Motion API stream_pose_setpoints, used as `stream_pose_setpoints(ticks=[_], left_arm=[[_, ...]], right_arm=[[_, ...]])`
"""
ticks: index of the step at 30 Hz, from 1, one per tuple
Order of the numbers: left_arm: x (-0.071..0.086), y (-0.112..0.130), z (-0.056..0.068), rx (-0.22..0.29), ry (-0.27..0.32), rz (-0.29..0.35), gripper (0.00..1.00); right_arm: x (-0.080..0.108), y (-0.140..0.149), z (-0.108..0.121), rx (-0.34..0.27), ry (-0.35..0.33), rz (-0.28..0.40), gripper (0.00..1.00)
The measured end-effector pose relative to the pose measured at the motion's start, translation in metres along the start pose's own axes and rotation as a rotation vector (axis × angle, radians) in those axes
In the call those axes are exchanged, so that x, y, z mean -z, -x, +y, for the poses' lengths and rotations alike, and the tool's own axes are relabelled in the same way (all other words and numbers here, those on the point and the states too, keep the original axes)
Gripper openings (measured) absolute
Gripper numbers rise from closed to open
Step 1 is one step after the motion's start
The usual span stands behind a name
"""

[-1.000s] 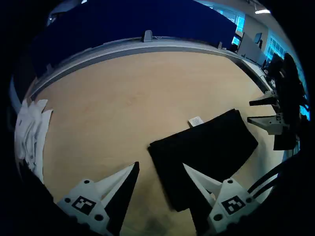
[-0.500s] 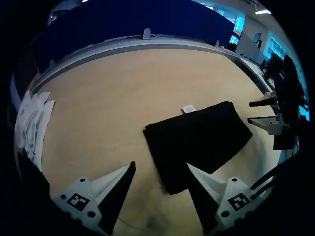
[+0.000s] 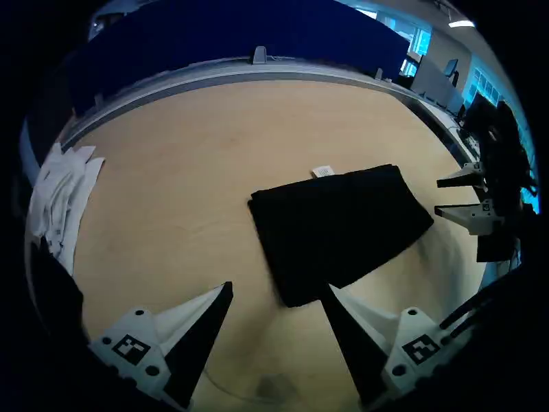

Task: Fold towel

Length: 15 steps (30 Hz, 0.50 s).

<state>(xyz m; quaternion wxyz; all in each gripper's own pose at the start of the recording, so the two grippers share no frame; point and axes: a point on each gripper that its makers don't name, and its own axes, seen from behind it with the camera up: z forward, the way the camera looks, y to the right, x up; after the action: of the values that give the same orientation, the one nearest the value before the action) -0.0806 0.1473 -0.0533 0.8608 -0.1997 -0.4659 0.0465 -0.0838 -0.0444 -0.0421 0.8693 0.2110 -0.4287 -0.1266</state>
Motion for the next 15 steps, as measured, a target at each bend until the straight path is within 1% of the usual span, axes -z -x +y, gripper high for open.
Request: stream_pose_setpoints(ticks=[8,15], left_arm=[[0.010,0.009,-0.001,0.018,-0.018,0.002,0.93],[0.023,0.024,-0.004,0.058,-0.036,-0.008,0.93]], right_arm=[[0.000,0.012,-0.010,0.061,-0.050,-0.023,0.99],[-0.001,0.023,-0.019,0.142,-0.095,-0.050,0.98]])
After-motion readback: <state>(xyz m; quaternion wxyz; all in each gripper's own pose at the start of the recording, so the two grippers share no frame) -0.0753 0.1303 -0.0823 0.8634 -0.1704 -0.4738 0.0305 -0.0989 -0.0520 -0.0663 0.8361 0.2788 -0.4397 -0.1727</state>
